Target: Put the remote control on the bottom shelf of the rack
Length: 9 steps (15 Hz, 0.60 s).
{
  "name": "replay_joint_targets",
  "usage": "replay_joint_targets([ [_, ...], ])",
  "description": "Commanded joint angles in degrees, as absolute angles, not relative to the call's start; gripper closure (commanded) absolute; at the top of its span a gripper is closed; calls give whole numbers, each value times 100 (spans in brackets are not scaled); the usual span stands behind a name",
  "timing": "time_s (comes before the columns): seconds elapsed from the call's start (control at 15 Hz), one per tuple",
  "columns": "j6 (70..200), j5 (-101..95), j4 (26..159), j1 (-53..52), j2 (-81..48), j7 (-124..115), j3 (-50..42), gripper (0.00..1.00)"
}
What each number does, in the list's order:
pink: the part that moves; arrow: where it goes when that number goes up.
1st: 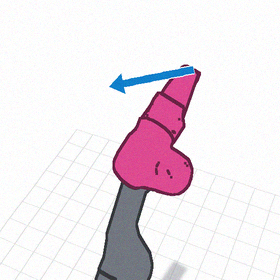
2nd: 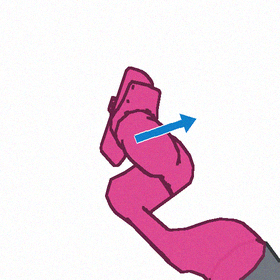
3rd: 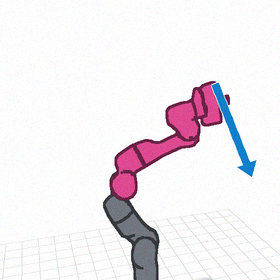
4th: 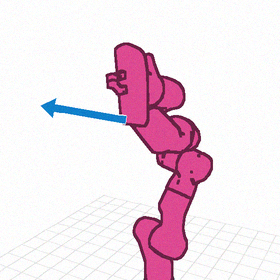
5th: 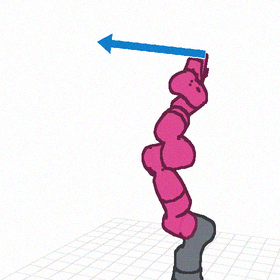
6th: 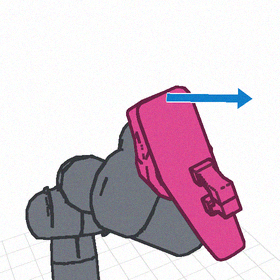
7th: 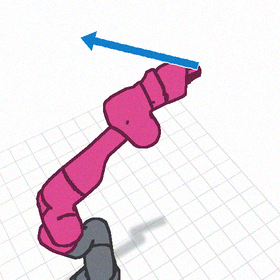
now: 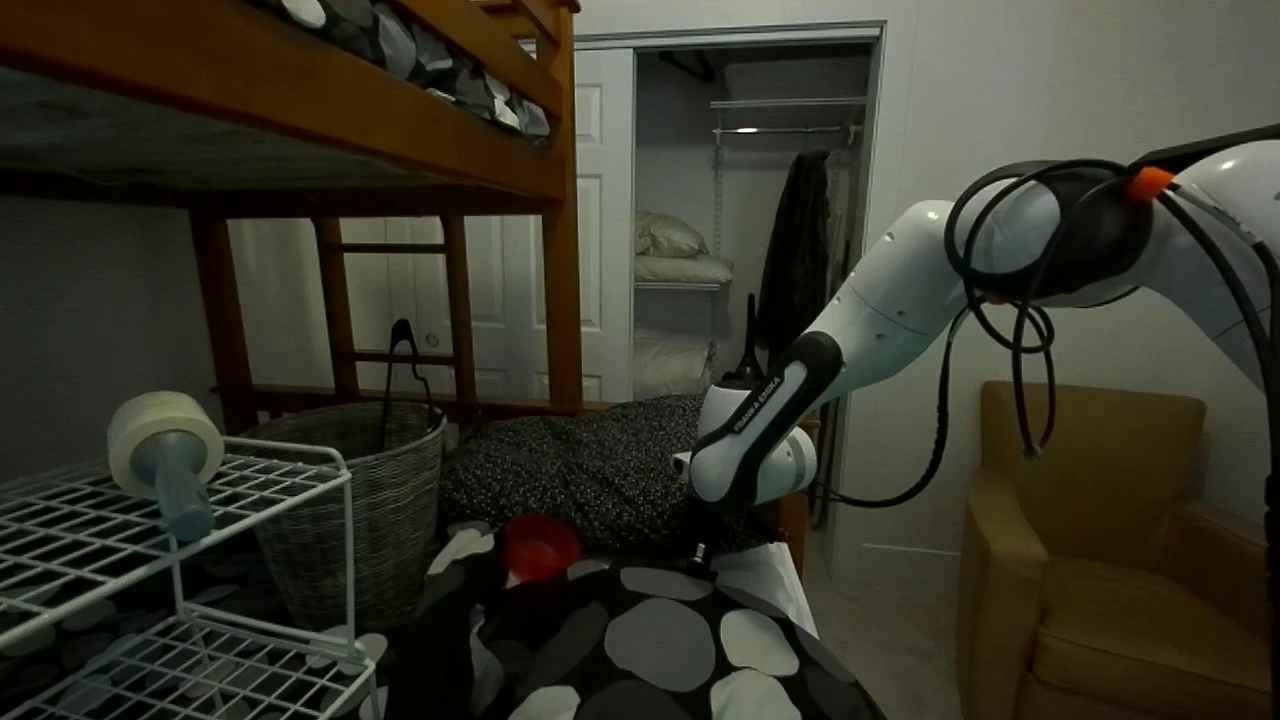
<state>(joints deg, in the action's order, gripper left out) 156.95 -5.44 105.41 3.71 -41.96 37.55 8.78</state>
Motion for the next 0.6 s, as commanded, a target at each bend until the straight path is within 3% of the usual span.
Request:
replay_joint_targets([
  [0.0, 15530, -512, 11301, 899, -3222, 4400, 1530, 77],
  [0.13, 15450, -413, 11601, 1107, -2741, 4852, 1801, 77],
  [0.33, 14707, -760, 11989, 773, -1740, 4720, 1237, 77],
  [0.53, 14029, -380, 12400, 903, -807, 5926, 1405, 77],
])
